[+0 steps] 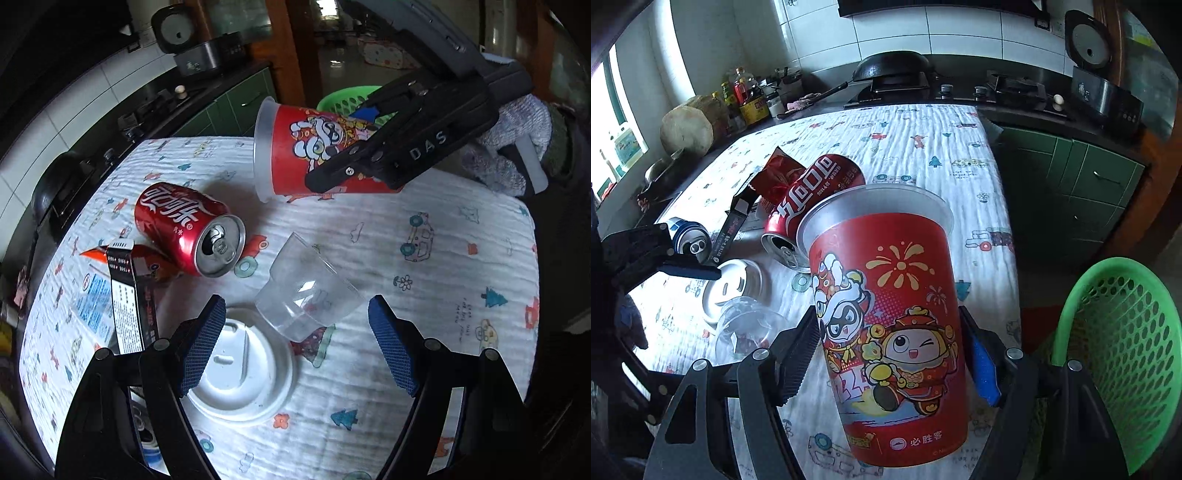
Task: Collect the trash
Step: 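Grasp the red printed cup with the right tool, then carry the red cup over the basket with the right tool while the left grasps the clear plastic cup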
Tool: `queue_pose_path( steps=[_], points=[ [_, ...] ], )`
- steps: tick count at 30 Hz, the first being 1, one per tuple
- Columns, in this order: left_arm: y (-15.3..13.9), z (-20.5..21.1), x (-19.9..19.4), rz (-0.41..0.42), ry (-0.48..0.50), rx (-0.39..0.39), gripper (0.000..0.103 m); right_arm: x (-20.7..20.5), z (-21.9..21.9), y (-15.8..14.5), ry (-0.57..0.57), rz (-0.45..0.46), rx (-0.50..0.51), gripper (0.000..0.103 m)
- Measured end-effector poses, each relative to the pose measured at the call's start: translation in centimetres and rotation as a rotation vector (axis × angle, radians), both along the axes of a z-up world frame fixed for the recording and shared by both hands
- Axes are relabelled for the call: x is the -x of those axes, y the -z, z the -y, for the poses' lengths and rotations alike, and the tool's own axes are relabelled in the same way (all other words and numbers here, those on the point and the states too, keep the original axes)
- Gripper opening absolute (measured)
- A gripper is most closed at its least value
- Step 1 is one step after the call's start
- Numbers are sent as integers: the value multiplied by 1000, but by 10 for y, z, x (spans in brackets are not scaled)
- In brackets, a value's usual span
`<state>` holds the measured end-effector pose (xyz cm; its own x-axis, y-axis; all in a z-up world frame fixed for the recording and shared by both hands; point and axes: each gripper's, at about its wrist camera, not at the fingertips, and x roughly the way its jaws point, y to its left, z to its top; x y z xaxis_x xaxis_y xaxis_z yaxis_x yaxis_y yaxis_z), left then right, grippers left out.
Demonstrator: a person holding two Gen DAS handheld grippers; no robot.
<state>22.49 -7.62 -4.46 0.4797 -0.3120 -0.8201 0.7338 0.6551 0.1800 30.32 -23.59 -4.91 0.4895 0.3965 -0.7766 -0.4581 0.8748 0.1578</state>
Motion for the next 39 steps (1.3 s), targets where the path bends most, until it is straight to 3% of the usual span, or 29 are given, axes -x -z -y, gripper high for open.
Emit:
queue_pose_path(
  steps=[10,14,16,24,31,39],
  points=[
    [9,16,-11,-21,152,-64,78,23,44,-12,82,7,-45,70],
    [13,21,-16,-43,174,-55,70,25,69,-13,142,12,-46,70],
    [16,22,-19,-53,173,-51,64,25,84,-13,179,14,-45,70],
    [11,20,-21,-64,114,9,62,20,160,-9,353,21,-19,70],
    [-12,34,-26,-83,57,113,62,-7,232,23,505,-45,50,70],
    [-34,74,-41,-81,30,181,62,-42,261,75,512,-170,121,70]
  ],
)
